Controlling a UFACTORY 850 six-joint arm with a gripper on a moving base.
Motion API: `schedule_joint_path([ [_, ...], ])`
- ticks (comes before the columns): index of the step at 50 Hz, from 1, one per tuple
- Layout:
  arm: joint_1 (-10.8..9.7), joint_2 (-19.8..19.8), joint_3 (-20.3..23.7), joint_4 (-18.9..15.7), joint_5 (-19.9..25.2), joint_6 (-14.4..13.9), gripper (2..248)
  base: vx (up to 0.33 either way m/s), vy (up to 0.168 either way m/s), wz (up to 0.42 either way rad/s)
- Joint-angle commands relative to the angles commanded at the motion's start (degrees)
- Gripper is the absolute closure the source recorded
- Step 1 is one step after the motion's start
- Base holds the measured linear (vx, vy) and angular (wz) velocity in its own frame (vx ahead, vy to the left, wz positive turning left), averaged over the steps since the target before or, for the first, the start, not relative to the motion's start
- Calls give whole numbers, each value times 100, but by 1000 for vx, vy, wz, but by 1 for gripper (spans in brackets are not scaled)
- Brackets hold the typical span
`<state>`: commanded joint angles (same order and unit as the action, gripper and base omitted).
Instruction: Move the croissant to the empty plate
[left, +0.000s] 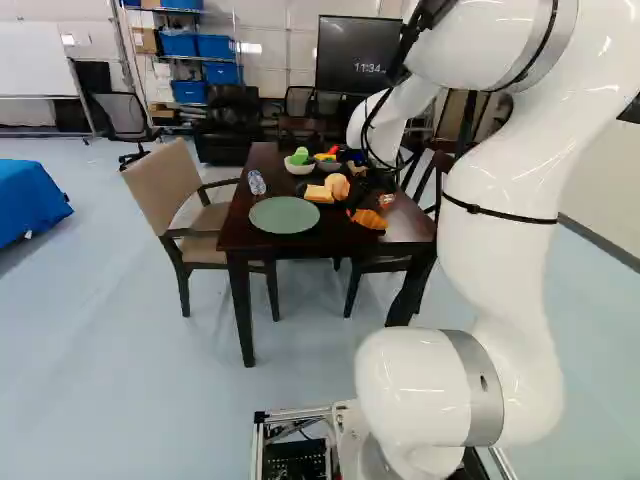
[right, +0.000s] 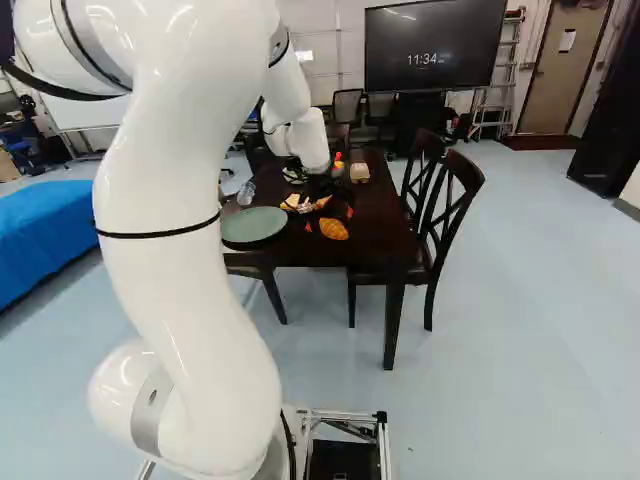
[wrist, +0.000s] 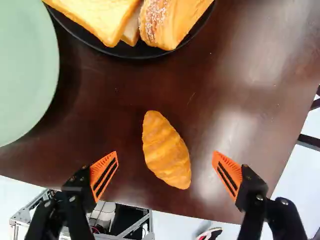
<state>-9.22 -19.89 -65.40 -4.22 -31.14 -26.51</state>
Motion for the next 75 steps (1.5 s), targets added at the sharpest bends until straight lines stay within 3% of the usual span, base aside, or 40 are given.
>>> schedule_joint_path([
  [23, -117, -44, -57, 0, 0, 0, 3, 0, 0, 0],
  [49, -117, -44, -57, 0, 0, 0, 3, 0, 0, 0],
  [50, -117, -44, -57, 0, 0, 0, 16, 0, 0, 0],
  [54, -117, -44, -57, 0, 0, 0, 16, 0, 0, 0],
  [55, -117, -44, -57, 0, 0, 0, 29, 0, 0, 0],
  [60, -117, -44, -57, 0, 0, 0, 29, 0, 0, 0],
  [61, -117, -44, -57, 0, 0, 0, 41, 0, 0, 0],
  [65, -117, -44, -57, 0, 0, 0, 41, 0, 0, 0],
  [66, -117, -44, -57, 0, 0, 0, 53, 0, 0, 0],
  [75, -117, -44, -57, 0, 0, 0, 65, 0, 0, 0],
])
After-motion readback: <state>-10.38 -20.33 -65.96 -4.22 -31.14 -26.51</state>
